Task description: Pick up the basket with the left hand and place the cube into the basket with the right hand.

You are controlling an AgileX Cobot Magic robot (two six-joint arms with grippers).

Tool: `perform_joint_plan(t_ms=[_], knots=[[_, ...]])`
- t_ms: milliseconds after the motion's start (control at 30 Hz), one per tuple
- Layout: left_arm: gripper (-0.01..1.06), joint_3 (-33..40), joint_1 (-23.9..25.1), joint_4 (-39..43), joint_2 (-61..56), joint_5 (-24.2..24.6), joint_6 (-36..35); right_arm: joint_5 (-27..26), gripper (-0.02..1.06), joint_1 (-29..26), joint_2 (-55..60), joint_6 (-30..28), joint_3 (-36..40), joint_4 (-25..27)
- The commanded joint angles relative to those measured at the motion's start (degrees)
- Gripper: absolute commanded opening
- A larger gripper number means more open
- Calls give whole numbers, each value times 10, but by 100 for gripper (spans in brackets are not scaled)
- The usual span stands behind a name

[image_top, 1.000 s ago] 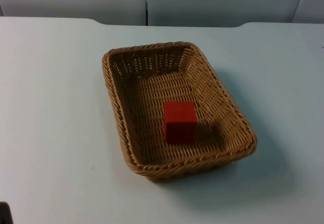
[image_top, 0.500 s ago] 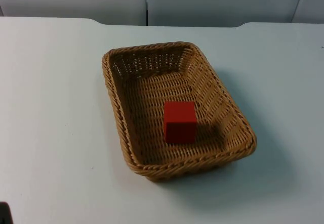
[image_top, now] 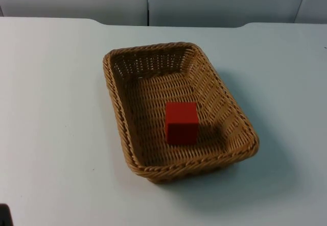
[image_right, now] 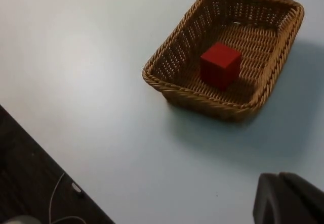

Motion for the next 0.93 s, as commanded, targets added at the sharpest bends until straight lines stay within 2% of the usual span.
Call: perform_joint_plan(t_ms=[0,167,267,300,433,500,533,600,633,667,700,833,900], knots=[[0,14,0,-10,-2,-27,1,-5,0,1,-2,-3,2,1],[0,22,0,-17,-2,-32,12,-5,0,-4,-2,-3,2,1],[0,23,0,-20,-2,-31,16,-5,0,-52,-2,-3,2,2],[0,23,0,-20,-2,-31,16,-5,0,-52,-2,-3,2,2],[0,26,0,-20,-2,-24,16,-5,0,-229,-2,-3,2,2],[0,29,0,-20,-2,-24,16,-5,0,-245,-2,-3,2,2],[0,28,0,-20,-2,-24,15,-5,0,-317,-2,-3,2,2],[0,28,0,-20,-2,-24,15,-5,0,-378,-2,-3,2,2],[0,28,0,-20,-2,-24,15,-5,0,-443,-2,-3,2,2],[0,28,0,-20,-2,-24,15,-5,0,-483,-2,-3,2,2],[0,28,0,-20,-2,-24,15,-5,0,-483,-2,-3,2,2],[0,28,0,-20,-2,-24,15,-5,0,-605,-2,-3,2,2],[0,28,0,-20,-2,-24,15,-5,0,-615,-2,-3,2,2]])
